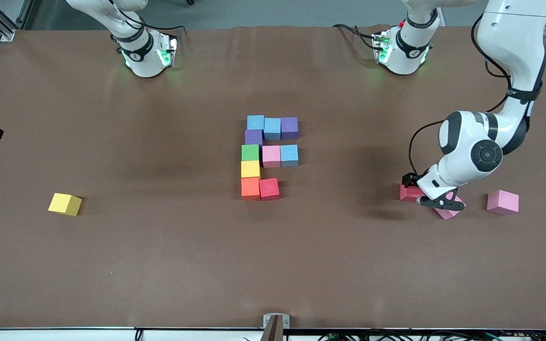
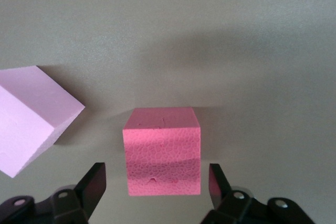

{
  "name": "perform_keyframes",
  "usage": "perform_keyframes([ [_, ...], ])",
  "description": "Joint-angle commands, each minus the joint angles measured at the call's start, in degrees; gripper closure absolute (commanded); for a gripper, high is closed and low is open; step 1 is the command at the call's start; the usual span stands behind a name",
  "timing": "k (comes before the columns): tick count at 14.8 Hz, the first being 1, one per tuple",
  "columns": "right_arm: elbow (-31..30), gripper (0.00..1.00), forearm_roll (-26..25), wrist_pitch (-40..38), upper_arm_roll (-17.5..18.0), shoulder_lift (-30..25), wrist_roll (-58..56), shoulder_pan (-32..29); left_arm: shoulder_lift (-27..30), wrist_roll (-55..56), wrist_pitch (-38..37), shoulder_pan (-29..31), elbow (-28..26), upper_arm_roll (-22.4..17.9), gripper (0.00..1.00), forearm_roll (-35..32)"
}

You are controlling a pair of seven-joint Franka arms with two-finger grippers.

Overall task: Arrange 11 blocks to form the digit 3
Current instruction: 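Grasp the red cube with the left gripper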

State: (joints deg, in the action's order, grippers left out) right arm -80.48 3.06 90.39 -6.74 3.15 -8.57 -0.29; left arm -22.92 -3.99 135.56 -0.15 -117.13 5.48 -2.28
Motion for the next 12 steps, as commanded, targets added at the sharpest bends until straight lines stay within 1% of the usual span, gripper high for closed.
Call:
perform_keyframes([
  [1, -0.4, 0.00, -1.0, 0.1, 0.3, -0.7, 0.2, -0.2, -2.2, -1.3, 0.2, 0.1, 2.2, 0.0, 0.13, -0.3],
  [5, -0.4, 0.00, -1.0, 0.1, 0.3, -0.7, 0.2, -0.2, -4.1, -1.3, 2.9, 0.1, 2.5, 0.0, 0.14, -0.3],
  [7, -0.4, 0.00, -1.0, 0.1, 0.3, -0.6, 0.1, -0.2, -5.0, -1.3, 3.5, 0.1, 2.9, 0.0, 0.19, -0.3],
  [8, -0.4, 0.00, -1.0, 0.1, 0.3, -0.6, 0.2, -0.2, -5.3, -1.3, 3.8, 0.1, 2.9, 0.0, 0.25, -0.2],
  [10, -0.4, 0.00, -1.0, 0.2, 0.4, -0.6, 0.2, -0.2, -5.6, -0.8, 4.3, 0.2, 2.9, 0.0, 0.48, 0.0],
  [12, -0.4, 0.00, -1.0, 0.2, 0.4, -0.6, 0.2, -0.2, -5.4, 1.6, 4.2, 0.2, 2.7, 0.1, 0.77, 0.9],
])
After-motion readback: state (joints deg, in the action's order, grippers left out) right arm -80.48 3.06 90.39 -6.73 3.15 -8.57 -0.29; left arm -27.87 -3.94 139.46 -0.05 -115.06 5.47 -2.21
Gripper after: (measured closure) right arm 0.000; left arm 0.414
